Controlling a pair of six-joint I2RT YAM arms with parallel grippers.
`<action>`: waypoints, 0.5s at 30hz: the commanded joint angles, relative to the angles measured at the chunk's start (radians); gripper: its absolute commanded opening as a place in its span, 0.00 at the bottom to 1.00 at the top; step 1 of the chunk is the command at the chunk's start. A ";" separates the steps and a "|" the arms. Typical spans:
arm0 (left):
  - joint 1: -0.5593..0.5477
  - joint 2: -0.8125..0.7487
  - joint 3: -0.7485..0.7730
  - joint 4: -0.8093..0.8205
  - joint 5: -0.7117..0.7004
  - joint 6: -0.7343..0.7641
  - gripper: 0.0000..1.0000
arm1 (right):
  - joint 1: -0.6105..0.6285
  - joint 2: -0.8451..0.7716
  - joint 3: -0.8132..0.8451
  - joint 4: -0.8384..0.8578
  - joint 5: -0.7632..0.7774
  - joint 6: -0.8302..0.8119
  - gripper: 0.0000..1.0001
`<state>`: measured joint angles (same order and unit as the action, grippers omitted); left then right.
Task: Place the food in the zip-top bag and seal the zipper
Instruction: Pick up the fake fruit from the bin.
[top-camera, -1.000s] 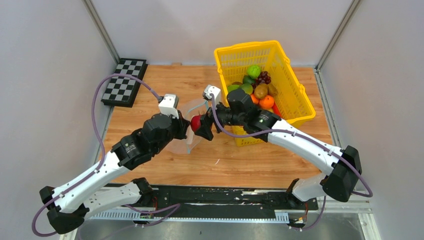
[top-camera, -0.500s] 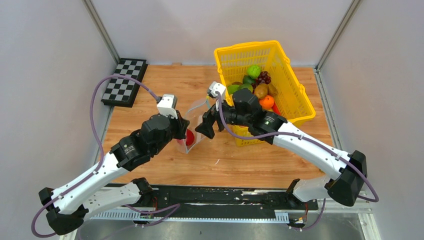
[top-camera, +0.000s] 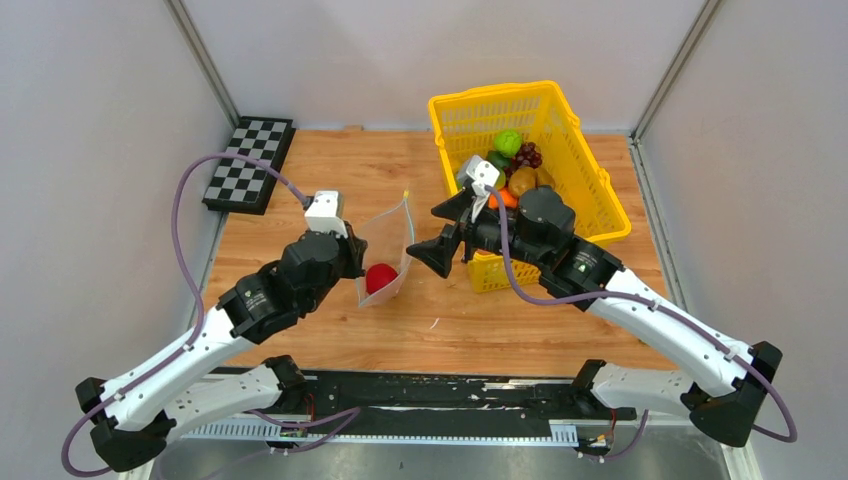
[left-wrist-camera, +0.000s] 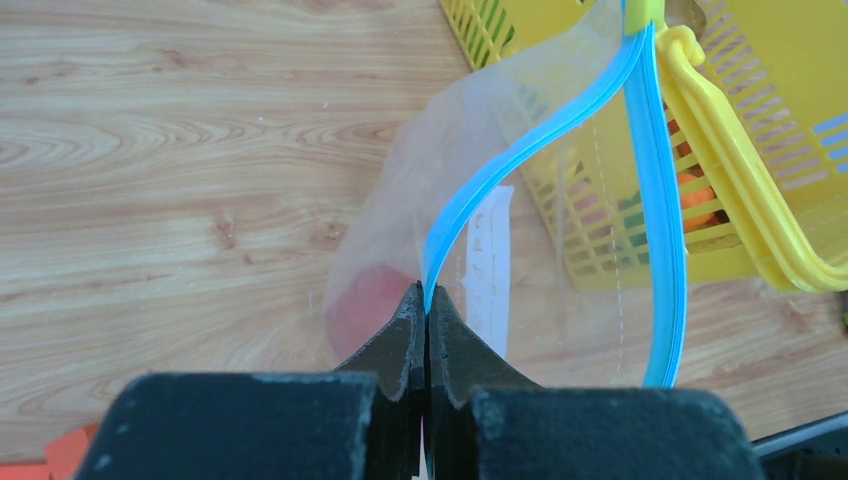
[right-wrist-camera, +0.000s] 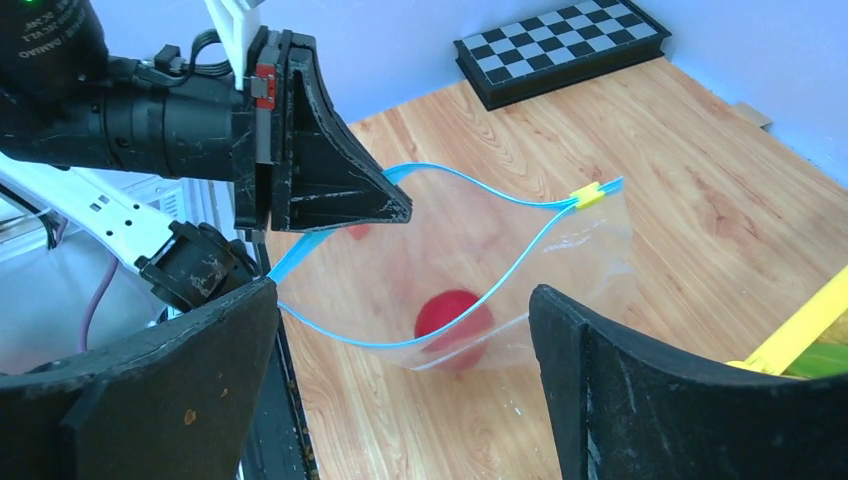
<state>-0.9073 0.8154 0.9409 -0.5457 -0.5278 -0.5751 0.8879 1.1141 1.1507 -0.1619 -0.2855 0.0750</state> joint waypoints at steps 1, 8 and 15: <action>0.002 -0.047 0.015 -0.007 -0.080 0.002 0.00 | -0.002 -0.016 -0.010 0.045 0.068 0.023 0.96; 0.002 -0.087 0.027 -0.039 -0.095 0.034 0.00 | -0.151 0.033 0.085 -0.142 0.460 0.067 1.00; 0.002 -0.089 0.006 -0.013 -0.076 0.042 0.00 | -0.457 0.188 0.152 -0.191 0.366 0.146 1.00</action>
<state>-0.9073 0.7303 0.9409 -0.5926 -0.5930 -0.5495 0.5442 1.2354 1.2678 -0.3191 0.0776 0.1505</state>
